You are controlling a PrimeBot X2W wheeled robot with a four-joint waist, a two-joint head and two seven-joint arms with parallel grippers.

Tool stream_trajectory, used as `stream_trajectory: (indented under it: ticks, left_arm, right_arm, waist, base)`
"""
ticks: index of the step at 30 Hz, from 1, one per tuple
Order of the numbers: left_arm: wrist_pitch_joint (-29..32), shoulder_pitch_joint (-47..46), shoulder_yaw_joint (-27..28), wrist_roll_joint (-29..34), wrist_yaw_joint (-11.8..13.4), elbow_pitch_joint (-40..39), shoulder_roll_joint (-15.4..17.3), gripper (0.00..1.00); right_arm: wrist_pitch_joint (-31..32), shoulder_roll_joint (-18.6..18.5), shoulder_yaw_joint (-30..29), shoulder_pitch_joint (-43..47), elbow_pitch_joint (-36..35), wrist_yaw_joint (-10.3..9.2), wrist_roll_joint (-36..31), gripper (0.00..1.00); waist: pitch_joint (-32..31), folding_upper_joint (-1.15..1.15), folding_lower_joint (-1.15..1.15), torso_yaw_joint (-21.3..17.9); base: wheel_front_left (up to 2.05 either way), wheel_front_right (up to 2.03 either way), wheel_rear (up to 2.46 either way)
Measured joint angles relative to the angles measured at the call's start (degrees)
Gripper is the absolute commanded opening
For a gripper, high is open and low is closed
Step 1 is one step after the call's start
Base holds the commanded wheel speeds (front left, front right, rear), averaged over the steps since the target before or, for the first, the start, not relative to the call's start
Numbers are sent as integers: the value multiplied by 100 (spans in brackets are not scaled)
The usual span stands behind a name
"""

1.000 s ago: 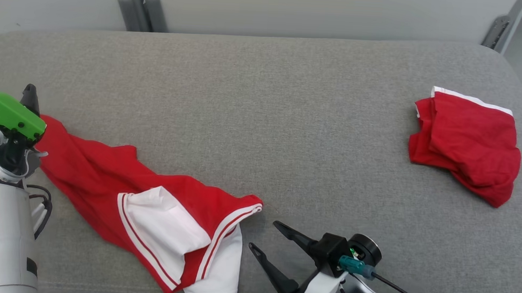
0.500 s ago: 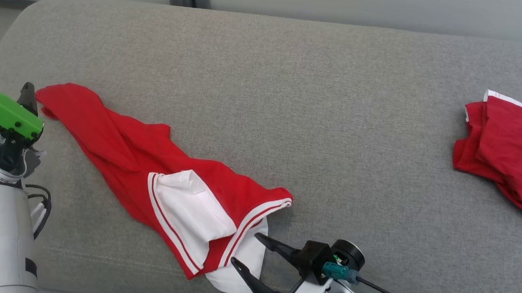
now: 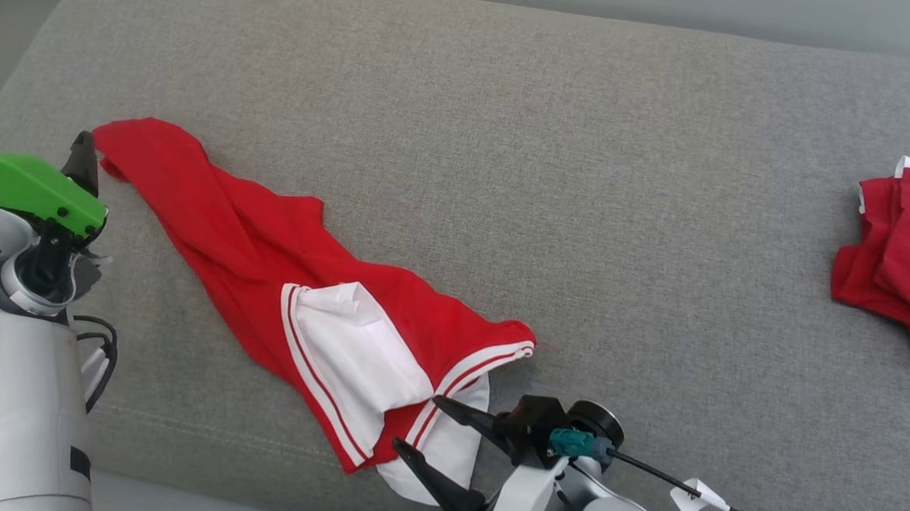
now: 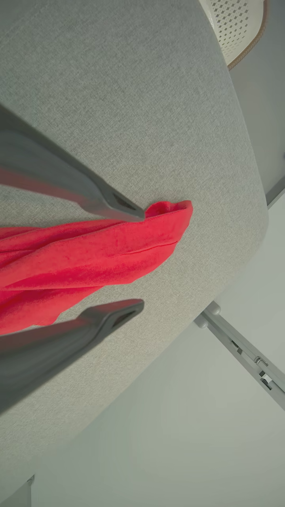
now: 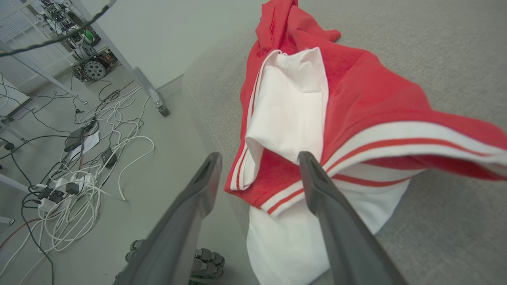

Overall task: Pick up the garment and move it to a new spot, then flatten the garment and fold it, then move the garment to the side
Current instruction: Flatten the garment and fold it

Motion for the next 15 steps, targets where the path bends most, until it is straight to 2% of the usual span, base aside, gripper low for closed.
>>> stream_trajectory:
  ticks: [6, 15]
  left_arm:
    - [1, -7, -86, -59, -80, -70, -146, 100]
    - [-7, -10, -132, -100, -144, -80, -186, 100]
  right_arm:
    - [123, -1, 83, -210, 140, -5, 54, 100]
    - [271, -7, 346, -310, 403, -4, 255, 100]
  waist:
    - [137, 0, 0, 119]
    - [244, 0, 0, 296]
  base:
    - [0, 0, 0]
    - [0, 0, 0]
